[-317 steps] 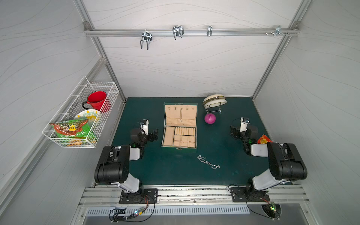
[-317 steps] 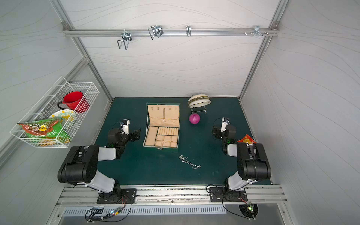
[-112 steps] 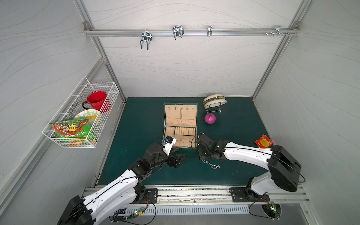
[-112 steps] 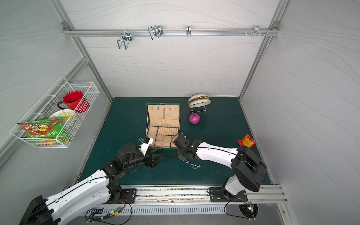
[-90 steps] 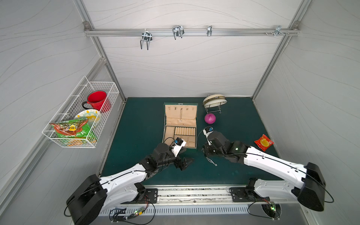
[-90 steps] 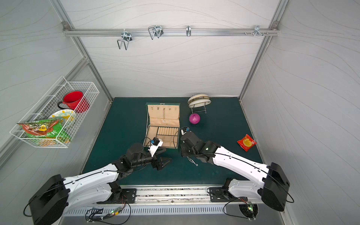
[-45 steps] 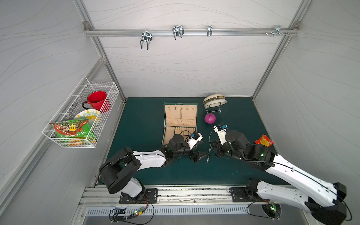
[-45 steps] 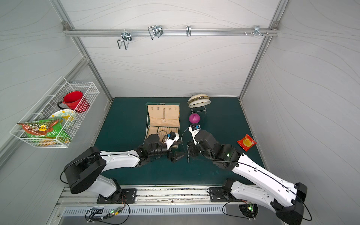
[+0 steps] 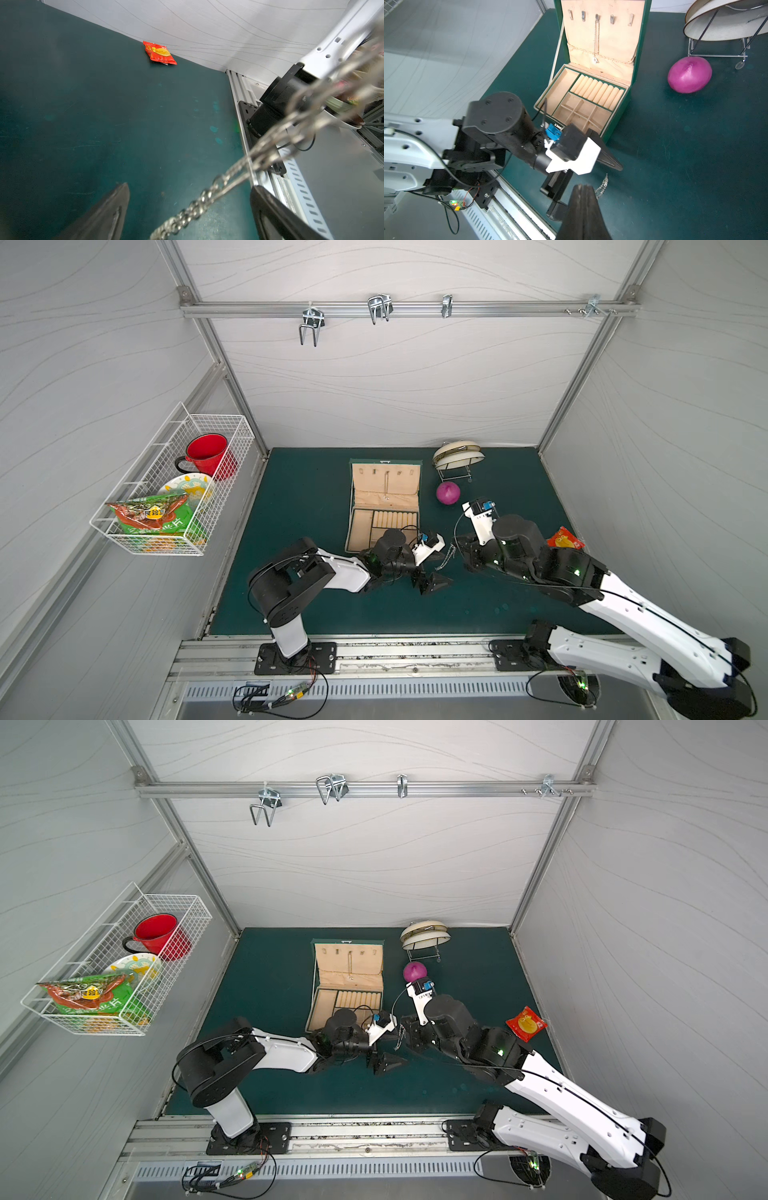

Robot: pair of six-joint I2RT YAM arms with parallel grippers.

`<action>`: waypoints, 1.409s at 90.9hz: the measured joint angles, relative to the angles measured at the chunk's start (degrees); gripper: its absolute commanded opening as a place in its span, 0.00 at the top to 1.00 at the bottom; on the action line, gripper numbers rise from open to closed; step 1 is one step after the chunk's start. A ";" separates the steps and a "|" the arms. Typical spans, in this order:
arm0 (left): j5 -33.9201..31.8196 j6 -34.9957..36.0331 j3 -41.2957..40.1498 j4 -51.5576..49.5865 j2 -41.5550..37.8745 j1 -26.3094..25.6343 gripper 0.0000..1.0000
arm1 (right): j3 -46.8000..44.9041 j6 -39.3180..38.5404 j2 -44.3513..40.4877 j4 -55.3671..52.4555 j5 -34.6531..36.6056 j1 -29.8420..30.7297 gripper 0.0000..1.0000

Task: Put jewelry chain into jewelry box
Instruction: Pick up the necklace from the center of the board.

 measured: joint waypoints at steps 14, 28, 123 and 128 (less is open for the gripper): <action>1.38 -0.09 0.35 1.90 3.06 -0.55 0.28 | 1.86 -0.07 -0.26 -0.11 -0.37 0.00 1.00; 2.40 -0.76 0.94 3.56 4.74 -1.57 0.40 | 2.45 -0.04 -0.44 -0.20 -0.42 0.00 1.00; 2.43 -4.50 -3.82 -16.31 -14.73 -2.73 1.00 | -7.91 3.02 -4.04 0.79 0.52 -14.53 1.00; 3.39 -4.46 -0.74 -25.22 -18.08 -2.73 1.00 | -12.59 3.87 -4.07 3.15 -2.89 -18.12 1.00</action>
